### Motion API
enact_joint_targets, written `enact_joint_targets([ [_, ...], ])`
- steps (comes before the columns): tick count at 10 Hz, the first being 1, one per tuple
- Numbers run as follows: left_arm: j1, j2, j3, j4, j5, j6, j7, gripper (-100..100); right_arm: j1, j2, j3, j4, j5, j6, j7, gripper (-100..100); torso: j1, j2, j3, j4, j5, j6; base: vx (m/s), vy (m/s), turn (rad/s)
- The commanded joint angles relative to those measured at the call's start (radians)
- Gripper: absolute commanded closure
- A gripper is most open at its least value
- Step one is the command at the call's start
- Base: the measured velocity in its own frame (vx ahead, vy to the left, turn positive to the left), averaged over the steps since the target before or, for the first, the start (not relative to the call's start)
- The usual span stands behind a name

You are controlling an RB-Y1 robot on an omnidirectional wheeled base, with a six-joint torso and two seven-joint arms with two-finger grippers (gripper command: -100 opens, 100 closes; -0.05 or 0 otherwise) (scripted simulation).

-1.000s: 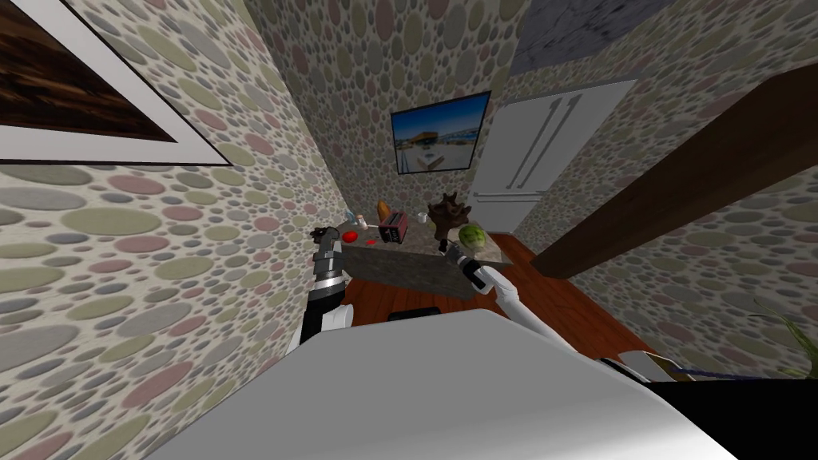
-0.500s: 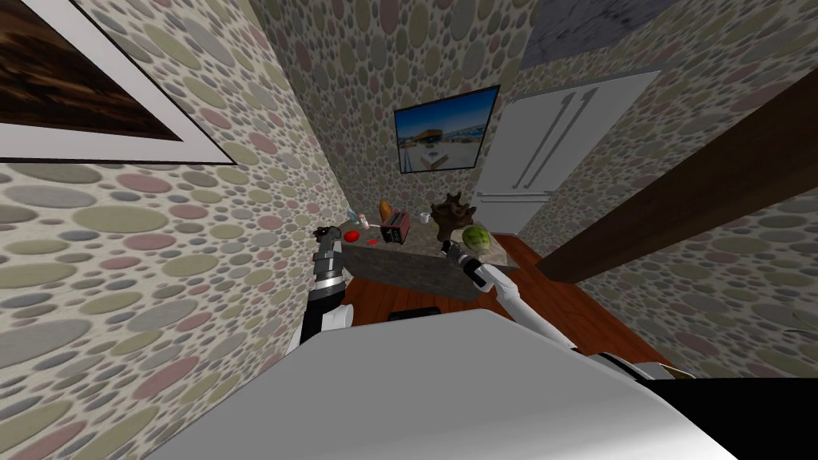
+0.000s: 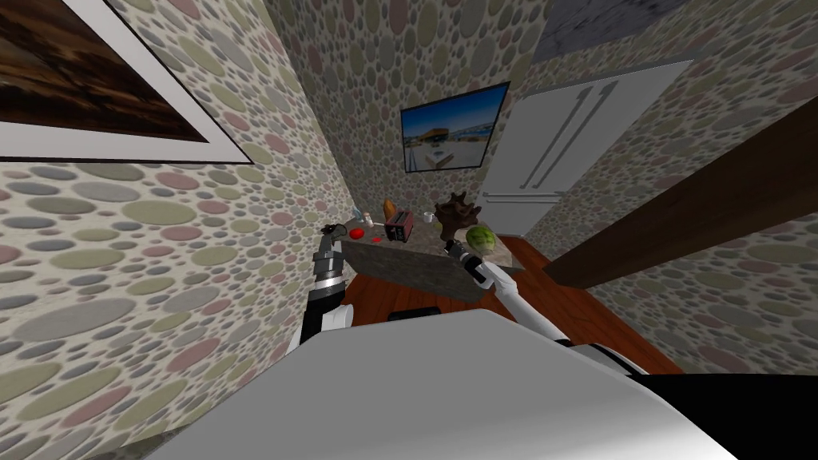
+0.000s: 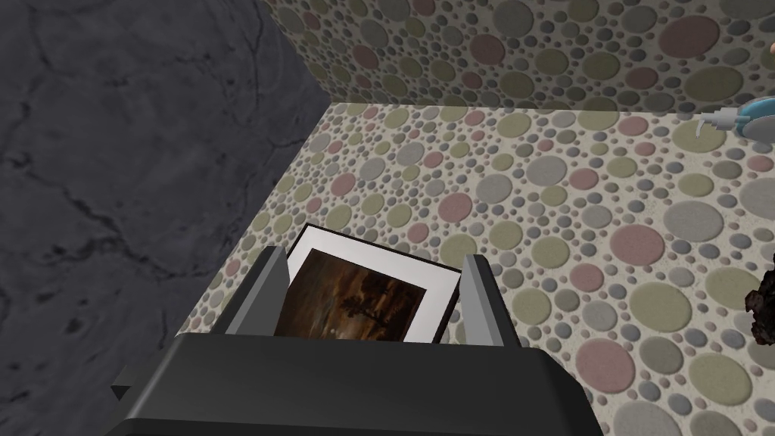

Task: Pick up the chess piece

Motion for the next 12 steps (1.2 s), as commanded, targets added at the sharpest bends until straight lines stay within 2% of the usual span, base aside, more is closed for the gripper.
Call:
enact_joint_targets([
  [1,0.000,0.000,0.000,0.000,0.000,0.000,0.000,0,-0.020,-0.001,-0.013,0.031,-0.003,-0.006,0.002,-100,0.000,0.000,0.000,0.000,0.000,0.000,-0.034,0.010,0.075],
  [3,0.000,0.000,0.000,0.000,0.000,0.000,0.000,0,-0.055,0.001,-0.038,0.084,-0.009,-0.017,0.008,-100,0.001,0.000,0.000,0.000,0.000,0.000,-0.043,0.024,0.140],
  [4,0.000,0.000,0.000,0.000,0.000,0.000,0.000,0,-0.051,0.002,-0.034,0.078,-0.008,-0.017,0.008,-100,0.001,0.001,0.000,0.000,0.000,0.000,-0.018,0.010,0.019],
  [5,0.000,0.000,0.000,0.000,0.000,0.000,0.000,0,-0.053,0.003,-0.035,0.081,-0.009,-0.019,0.009,100,0.000,0.000,0.000,0.000,0.000,0.000,0.000,0.000,0.000],
  [9,0.000,0.000,0.000,0.000,0.000,0.000,0.000,0,-0.058,0.000,-0.040,0.077,-0.010,-0.017,0.009,100,-0.001,-0.003,-0.004,-0.005,-0.003,-0.001,0.002,-0.002,-0.003],
  [10,0.000,0.000,0.000,0.000,0.000,0.000,0.000,0,-0.059,0.000,-0.041,0.076,-0.010,-0.017,0.009,0,-0.001,-0.004,-0.005,-0.006,-0.004,0.000,0.000,0.000,0.000],
  [11,0.000,0.000,0.000,0.000,0.000,0.000,0.000,0,-0.057,0.021,-0.028,0.072,0.008,-0.031,0.017,-100,-0.002,-0.004,-0.005,-0.006,-0.004,0.000,0.011,0.057,0.231],
  [12,0.000,0.000,0.000,0.000,0.000,0.000,0.000,0,-0.052,0.039,-0.018,0.071,0.025,-0.043,0.024,-100,0.002,-0.005,-0.006,-0.006,-0.003,-0.002,0.020,0.113,0.304],
])
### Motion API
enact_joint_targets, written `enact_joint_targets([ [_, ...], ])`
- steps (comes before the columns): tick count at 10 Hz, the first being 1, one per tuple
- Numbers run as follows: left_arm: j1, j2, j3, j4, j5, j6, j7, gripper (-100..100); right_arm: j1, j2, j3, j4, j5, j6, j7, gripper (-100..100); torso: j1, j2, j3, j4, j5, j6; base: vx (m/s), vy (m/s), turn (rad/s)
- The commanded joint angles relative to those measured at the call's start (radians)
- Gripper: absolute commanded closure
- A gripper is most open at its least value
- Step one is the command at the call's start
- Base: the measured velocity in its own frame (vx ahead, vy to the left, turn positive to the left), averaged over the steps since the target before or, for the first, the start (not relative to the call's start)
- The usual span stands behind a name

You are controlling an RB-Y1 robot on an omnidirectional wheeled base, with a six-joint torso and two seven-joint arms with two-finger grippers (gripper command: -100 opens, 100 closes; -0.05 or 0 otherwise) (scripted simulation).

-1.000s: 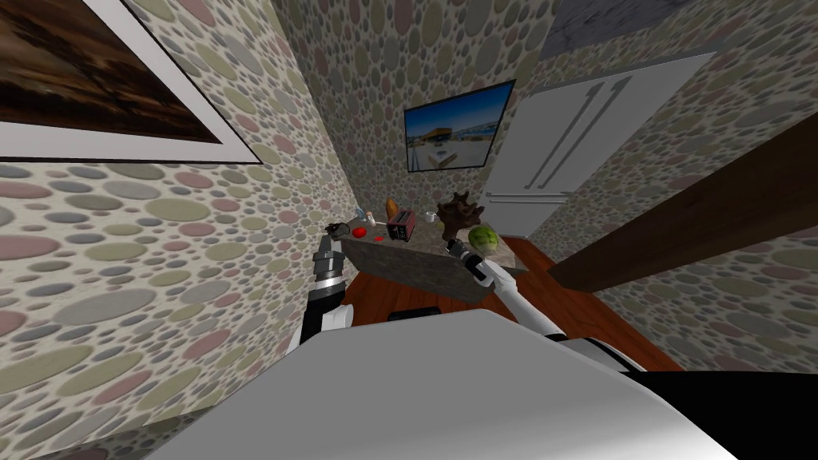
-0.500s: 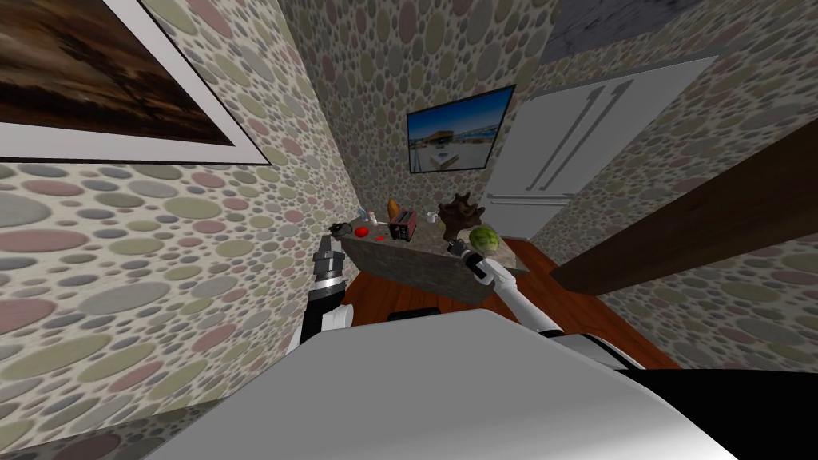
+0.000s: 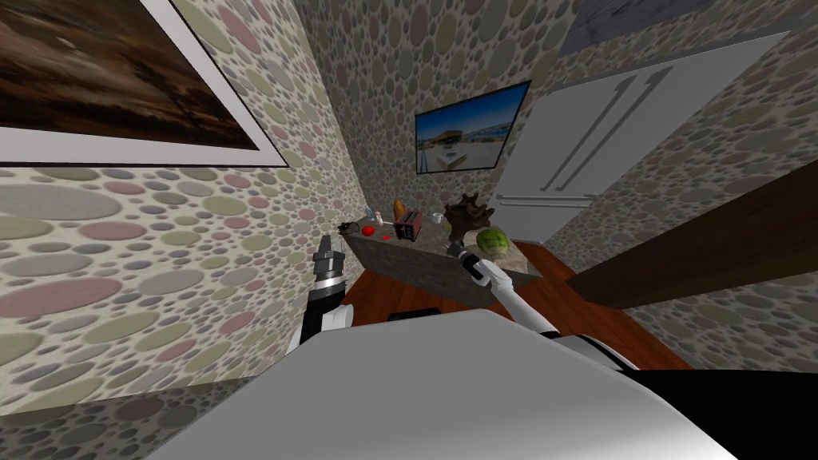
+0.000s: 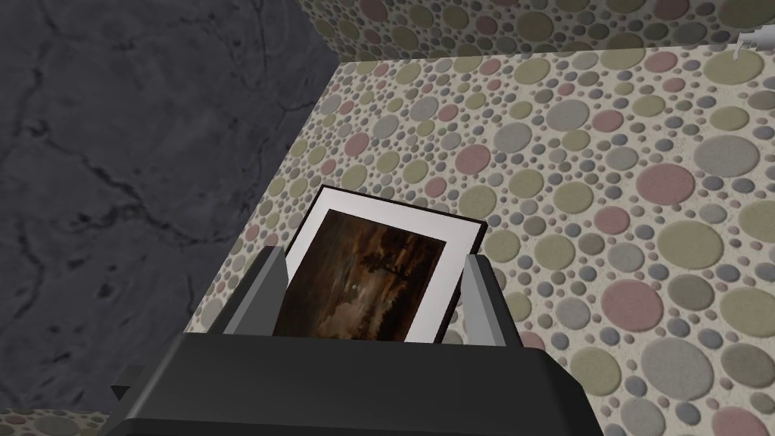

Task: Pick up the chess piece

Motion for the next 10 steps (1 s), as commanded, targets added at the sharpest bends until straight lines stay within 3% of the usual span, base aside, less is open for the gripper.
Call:
enact_joint_targets([
  [1,0.000,0.000,0.000,0.000,0.000,0.000,0.000,0,0.002,0.026,0.001,0.012,0.017,-0.029,0.019,-100,0.000,0.000,0.000,0.000,0.000,0.000,0.023,0.093,0.136],
  [8,0.000,0.000,0.000,0.000,0.000,0.000,0.000,0,0.035,0.143,0.056,-0.015,0.130,-0.123,0.102,-100,-0.006,0.001,0.001,0.000,-0.001,0.001,0.009,0.029,0.200],
  [10,0.000,0.000,0.000,0.000,0.000,0.000,0.000,0,0.038,0.158,0.061,-0.035,0.124,-0.150,0.136,-100,-0.009,0.002,0.001,0.000,-0.001,0.002,-0.011,-0.103,0.025],
])
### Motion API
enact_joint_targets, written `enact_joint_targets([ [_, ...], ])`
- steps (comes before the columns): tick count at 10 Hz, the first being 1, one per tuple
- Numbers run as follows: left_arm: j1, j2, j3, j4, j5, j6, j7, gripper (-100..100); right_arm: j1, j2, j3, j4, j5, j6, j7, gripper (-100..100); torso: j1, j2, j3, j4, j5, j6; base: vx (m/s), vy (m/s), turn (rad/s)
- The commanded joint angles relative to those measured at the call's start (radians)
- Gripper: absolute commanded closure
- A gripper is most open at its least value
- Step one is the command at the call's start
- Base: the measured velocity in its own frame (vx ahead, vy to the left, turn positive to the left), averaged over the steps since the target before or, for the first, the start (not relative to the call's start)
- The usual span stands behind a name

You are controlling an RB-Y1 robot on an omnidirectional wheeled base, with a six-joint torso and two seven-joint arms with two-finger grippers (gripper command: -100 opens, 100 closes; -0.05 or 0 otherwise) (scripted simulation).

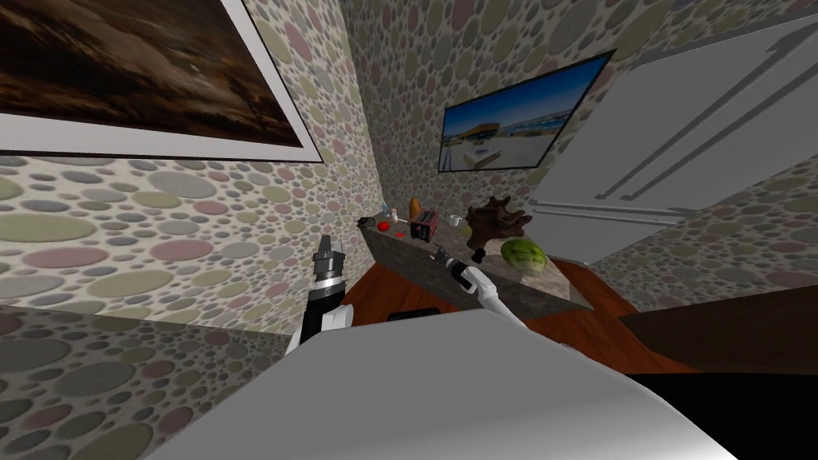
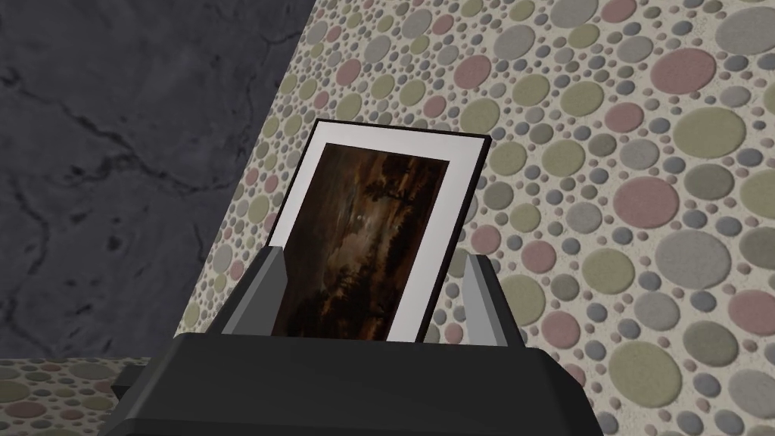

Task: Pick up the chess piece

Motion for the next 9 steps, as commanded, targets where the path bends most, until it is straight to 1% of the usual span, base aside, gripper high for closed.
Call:
enact_joint_targets([
  [1,0.000,0.000,0.000,0.000,0.000,0.000,0.000,0,-0.002,0.004,0.006,-0.007,-0.007,-0.008,0.014,-100,0.000,0.000,0.000,0.000,0.000,0.000,-0.060,-0.188,-0.101],
  [3,0.000,0.000,0.000,0.000,0.000,0.000,0.000,0,0.003,0.003,0.009,-0.017,-0.028,-0.018,0.027,-100,-0.006,0.003,0.002,0.001,-0.001,0.000,-0.063,-0.218,-0.141],
  [7,0.000,0.000,0.000,0.000,0.000,0.000,0.000,0,0.017,-0.006,0.018,-0.040,-0.078,-0.034,0.050,-100,-0.007,0.003,0.002,0.001,-0.002,0.000,-0.046,-0.235,-0.166],
  [9,0.000,0.000,0.000,0.000,0.000,0.000,0.000,0,0.024,-0.014,0.021,-0.051,-0.106,-0.039,0.059,-100,-0.005,0.002,0.001,0.001,-0.002,0.000,-0.013,-0.222,-0.174],
])
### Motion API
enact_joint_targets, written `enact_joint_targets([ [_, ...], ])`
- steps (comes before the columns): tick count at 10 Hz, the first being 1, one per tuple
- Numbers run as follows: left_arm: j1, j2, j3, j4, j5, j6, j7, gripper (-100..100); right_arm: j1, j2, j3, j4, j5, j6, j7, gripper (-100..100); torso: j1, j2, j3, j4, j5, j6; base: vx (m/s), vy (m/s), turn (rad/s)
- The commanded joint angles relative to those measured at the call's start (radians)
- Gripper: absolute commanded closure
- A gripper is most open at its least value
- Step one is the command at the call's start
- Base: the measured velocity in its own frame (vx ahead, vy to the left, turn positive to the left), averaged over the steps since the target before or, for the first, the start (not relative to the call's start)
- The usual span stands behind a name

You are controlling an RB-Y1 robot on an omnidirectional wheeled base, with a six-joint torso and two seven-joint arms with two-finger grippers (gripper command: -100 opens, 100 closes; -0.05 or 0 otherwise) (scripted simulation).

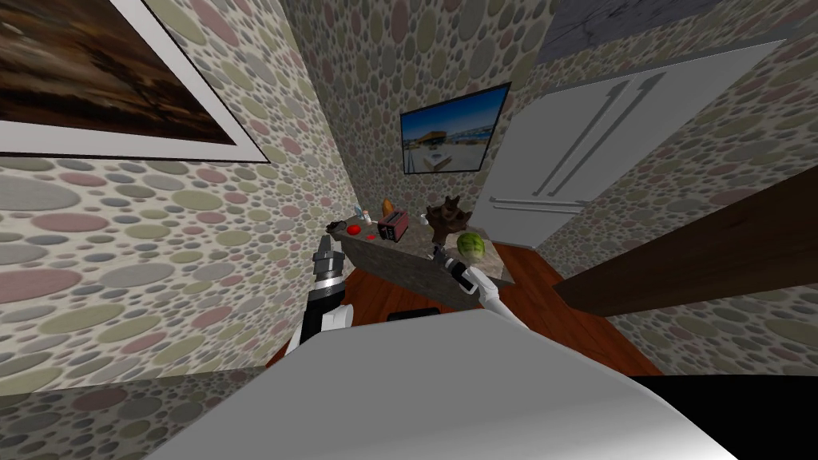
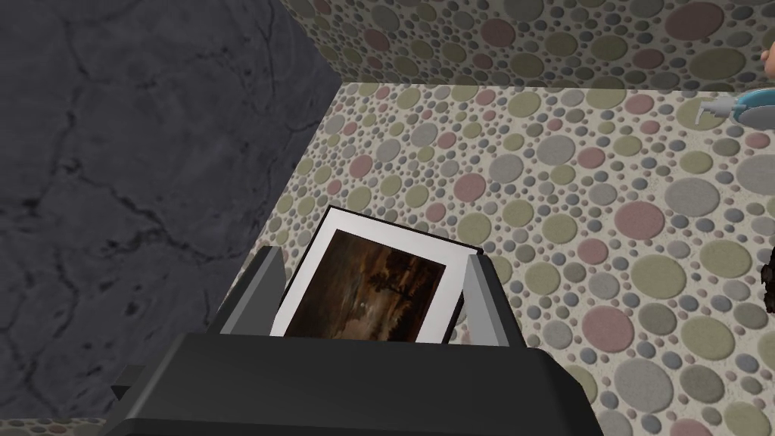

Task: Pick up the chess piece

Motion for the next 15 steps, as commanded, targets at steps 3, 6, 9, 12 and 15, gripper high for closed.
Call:
enact_joint_targets([
  [3,0.000,0.000,0.000,0.000,0.000,0.000,0.000,0,0.002,-0.005,0.000,-0.006,-0.011,0.000,0.003,0,0.007,0.000,0.000,0.000,0.001,-0.001,-0.011,-0.121,-0.053],
  [6,0.000,0.000,-0.001,0.000,0.000,0.000,0.000,0,-0.021,-0.006,0.005,0.001,-0.005,0.025,-0.005,-100,0.018,-0.003,-0.002,-0.001,0.004,-0.001,0.027,0.021,0.069],
  [9,0.000,0.000,0.000,0.000,0.000,0.000,0.000,0,-0.023,-0.006,0.005,0.002,-0.005,0.026,-0.005,100,0.016,0.000,0.000,0.000,0.003,-0.001,0.000,0.000,0.000],
  [12,0.000,0.000,0.000,0.000,0.000,0.000,0.000,0,-0.025,-0.005,0.004,-0.001,-0.005,0.025,-0.005,0,0.015,-0.003,-0.002,-0.002,0.002,-0.001,0.000,0.000,0.000],
  [15,0.000,-0.001,-0.001,0.000,0.000,0.000,0.000,0,-0.026,0.004,-0.045,0.052,-0.024,-0.044,-0.028,-100,0.022,-0.001,-0.001,-0.002,0.004,0.000,-0.039,0.103,-0.082],
])
